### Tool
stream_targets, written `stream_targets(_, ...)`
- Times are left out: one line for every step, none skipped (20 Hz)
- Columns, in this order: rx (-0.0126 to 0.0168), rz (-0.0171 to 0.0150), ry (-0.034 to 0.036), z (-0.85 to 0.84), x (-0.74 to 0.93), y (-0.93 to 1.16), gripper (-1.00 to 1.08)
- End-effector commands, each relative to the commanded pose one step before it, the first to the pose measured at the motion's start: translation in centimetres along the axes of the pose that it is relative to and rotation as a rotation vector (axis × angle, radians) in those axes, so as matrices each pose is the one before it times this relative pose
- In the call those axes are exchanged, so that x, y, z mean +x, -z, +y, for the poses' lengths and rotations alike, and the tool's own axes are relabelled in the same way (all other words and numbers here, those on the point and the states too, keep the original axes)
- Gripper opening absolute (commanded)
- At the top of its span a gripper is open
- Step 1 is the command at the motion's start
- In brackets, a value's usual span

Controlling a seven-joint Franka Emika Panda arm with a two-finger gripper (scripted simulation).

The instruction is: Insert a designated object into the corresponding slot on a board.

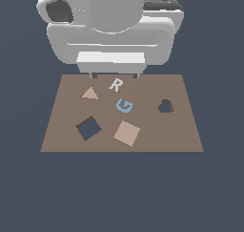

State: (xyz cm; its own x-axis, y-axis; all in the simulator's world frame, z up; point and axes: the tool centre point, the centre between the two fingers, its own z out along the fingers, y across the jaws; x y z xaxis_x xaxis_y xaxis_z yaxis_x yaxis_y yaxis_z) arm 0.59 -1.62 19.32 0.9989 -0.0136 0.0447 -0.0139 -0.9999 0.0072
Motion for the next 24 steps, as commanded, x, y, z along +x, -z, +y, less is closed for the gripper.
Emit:
stream_targets(0.00000,0.00000,0.00000,0.001,0.000,0.000,1.00)
stream_targets(-0.00003,-0.00006,-0.00069,0.002,0.009,-0.019,1.00)
stream_targets(-0.00002,-0.00016,-0.00154,-0.027,0.027,-0.054,1.00)
stream_targets(-0.00004,-0.00027,-0.00266,-0.039,0.046,-0.090,1.00)
stream_targets(-0.00006,-0.00039,-0.00389,-0.045,0.064,-0.127,1.00)
stream_targets(-0.00008,-0.00050,-0.00495,-0.062,0.083,-0.164,1.00)
stream_targets(-0.00010,-0.00062,-0.00607,-0.077,0.102,-0.201,1.00)
stream_targets(-0.00012,-0.00073,-0.00720,-0.091,0.121,-0.239,1.00)
stream_targets(-0.00014,-0.00085,-0.00841,-0.102,0.141,-0.278,1.00)
stream_targets(-0.00016,-0.00097,-0.00954,-0.120,0.161,-0.317,1.00)
stream_targets(-0.00018,-0.00110,-0.01080,-0.132,0.181,-0.357,1.00)
stream_targets(-0.00020,-0.00121,-0.01196,-0.148,0.202,-0.396,1.00)
stream_targets(-0.00022,-0.00133,-0.01314,-0.160,0.222,-0.434,1.00)
stream_targets(-0.00023,-0.00145,-0.01428,-0.174,0.242,-0.472,1.00)
stream_targets(-0.00025,-0.00156,-0.01539,-0.187,0.261,-0.508,1.00)
stream_targets(-0.00025,-0.00166,-0.01641,-0.200,0.280,-0.542,1.00)
stream_targets(-0.00026,-0.00176,-0.01738,-0.209,0.297,-0.572,1.00)
stream_targets(-0.00026,-0.00184,-0.01820,-0.220,0.313,-0.599,1.00)
stream_targets(-0.00025,-0.00193,-0.01898,-0.227,0.327,-0.623,1.00)
stream_targets(-0.00024,-0.00199,-0.01964,-0.235,0.340,-0.644,1.00)
stream_targets(-0.00022,-0.00206,-0.02023,-0.241,0.352,-0.663,1.00)
stream_targets(-0.00020,-0.00212,-0.02075,-0.246,0.363,-0.678,1.00)
stream_targets(-0.00016,-0.00212,-0.02073,-0.244,0.365,-0.676,1.00)
stream_targets(-0.00012,-0.00203,-0.01972,-0.232,0.349,-0.641,1.00)
